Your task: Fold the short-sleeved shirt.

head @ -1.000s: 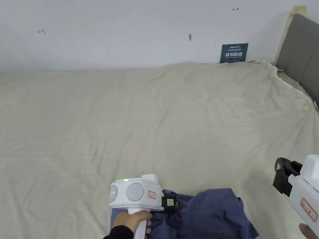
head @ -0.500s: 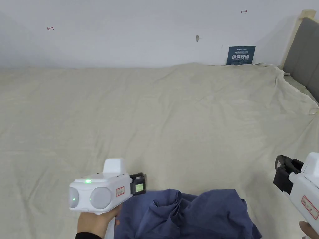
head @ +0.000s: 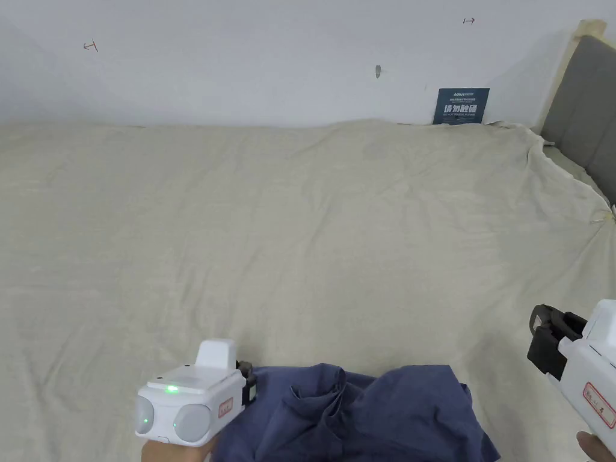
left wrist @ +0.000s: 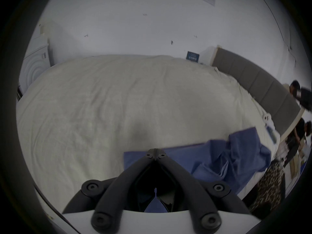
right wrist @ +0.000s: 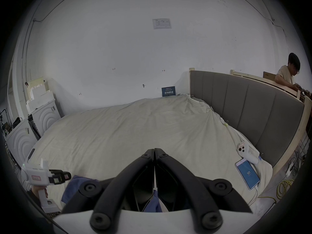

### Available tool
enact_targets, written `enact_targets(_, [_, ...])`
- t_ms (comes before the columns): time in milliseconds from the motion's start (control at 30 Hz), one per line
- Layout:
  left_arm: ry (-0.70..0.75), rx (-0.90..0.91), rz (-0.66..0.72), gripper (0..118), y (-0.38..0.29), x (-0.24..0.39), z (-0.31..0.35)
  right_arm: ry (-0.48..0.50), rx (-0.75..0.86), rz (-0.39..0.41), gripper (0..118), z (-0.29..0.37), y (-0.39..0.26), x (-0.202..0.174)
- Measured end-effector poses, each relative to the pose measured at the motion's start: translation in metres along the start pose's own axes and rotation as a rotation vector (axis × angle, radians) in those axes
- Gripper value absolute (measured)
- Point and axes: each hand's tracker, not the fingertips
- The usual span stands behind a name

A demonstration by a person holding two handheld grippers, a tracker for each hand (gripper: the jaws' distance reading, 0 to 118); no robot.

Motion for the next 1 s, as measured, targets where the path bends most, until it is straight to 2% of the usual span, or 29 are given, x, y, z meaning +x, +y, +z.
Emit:
enact_targets(200, [-0.059,-0.047,-0.005,0,-0.022,0.021,-0.015,-0.015,-0.009,-0.001,0,0.001,-0.004,0.009])
enact_targets(567, [-0.246,-0.070,-0.065,0,-0.037,0.077,0.001,-0.032,-0.015,-0.019,0,0.003,-0.007,0.015])
enact_targets(900, [-0.262,-0.100,-0.110,0,-0.042,0.100,-0.003,-0.035,-0.016,-0.020,0,0.003,-0.008,0.019])
enact_targets(1000, [-0.279,-0.087,-0.072,0,-0.032,0.092,0.005,-0.038,-0.017,-0.026,0,0.004,-0.008,0.019])
